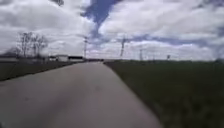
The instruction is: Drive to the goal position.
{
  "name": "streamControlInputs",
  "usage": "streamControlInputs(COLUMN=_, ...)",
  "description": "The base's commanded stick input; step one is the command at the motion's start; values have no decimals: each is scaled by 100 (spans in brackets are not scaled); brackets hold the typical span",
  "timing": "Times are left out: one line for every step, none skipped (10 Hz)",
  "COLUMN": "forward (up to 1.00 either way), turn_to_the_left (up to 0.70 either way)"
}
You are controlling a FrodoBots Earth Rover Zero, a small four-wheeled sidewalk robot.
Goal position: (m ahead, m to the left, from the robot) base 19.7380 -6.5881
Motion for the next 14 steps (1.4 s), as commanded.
streamControlInputs(forward=100, turn_to_the_left=25)
streamControlInputs(forward=100, turn_to_the_left=11)
streamControlInputs(forward=100, turn_to_the_left=0)
streamControlInputs(forward=100, turn_to_the_left=0)
streamControlInputs(forward=100, turn_to_the_left=0)
streamControlInputs(forward=100, turn_to_the_left=0)
streamControlInputs(forward=100, turn_to_the_left=0)
streamControlInputs(forward=100, turn_to_the_left=8)
streamControlInputs(forward=100, turn_to_the_left=6)
streamControlInputs(forward=100, turn_to_the_left=0)
streamControlInputs(forward=100, turn_to_the_left=0)
streamControlInputs(forward=100, turn_to_the_left=0)
streamControlInputs(forward=100, turn_to_the_left=0)
streamControlInputs(forward=100, turn_to_the_left=0)
